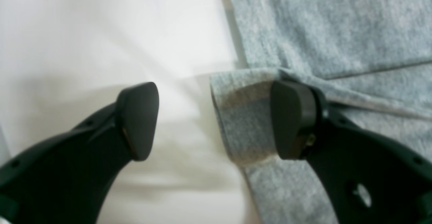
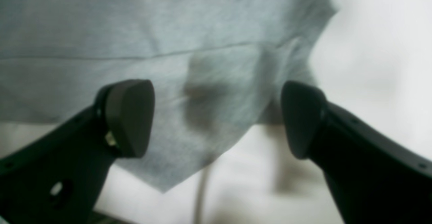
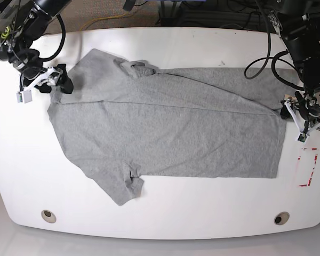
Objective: Fold the T-shirt properly
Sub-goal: 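Grasp the shirt edge again with both grippers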
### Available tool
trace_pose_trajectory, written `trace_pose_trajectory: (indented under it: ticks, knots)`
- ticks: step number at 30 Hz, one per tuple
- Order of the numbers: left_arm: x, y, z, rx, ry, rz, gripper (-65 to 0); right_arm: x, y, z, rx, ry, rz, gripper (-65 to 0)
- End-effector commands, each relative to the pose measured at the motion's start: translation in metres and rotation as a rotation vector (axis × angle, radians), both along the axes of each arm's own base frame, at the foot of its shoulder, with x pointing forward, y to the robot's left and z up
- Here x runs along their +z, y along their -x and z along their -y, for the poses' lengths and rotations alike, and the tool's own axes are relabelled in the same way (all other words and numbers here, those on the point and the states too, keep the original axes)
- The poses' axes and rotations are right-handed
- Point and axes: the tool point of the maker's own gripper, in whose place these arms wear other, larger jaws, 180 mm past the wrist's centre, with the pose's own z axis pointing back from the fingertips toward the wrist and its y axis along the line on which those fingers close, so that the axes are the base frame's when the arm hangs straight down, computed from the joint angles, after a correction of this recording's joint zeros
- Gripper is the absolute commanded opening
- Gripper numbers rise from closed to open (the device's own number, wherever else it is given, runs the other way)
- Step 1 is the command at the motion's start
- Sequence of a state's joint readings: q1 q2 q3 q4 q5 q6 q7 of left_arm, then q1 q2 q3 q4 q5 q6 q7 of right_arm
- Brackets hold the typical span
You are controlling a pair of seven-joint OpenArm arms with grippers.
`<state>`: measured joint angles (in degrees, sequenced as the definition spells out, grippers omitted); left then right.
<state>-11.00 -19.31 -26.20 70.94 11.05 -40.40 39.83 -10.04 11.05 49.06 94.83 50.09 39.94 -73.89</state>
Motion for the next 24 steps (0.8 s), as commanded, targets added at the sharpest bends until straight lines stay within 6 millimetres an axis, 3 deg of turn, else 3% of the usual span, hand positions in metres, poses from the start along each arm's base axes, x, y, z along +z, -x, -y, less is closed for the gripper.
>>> trace_pose_trajectory:
  ticks: [1,6,11,15,24]
  knots:
    - [0.03,-0.005,-0.013,-0.006,-0.068,0.07,-17.8,0.011,0.006,-0.001,0.006,-0.033,0.047,-10.6]
    - [0.031,0.017,-0.007,-0.043,-0.118,0.063,-17.8,-0.006,0.034,-0.012,-0.004,-0.077,-0.016,-14.1]
    - [0.029,0.032,0.02,-0.087,-0.077,0.094,-17.9,-0.022,0.056,-0.023,-0.012,-0.113,-0.076,-14.0]
    - [0.028,0.046,0.033,-0.114,-0.064,0.097,-17.9,-0.029,0.065,-0.035,-0.027,-0.151,-0.099,-14.0]
    - [0.003,0.051,0.065,-0.169,-0.013,0.044,-17.9,-0.038,0.065,-0.055,-0.081,-0.243,-0.151,-14.0]
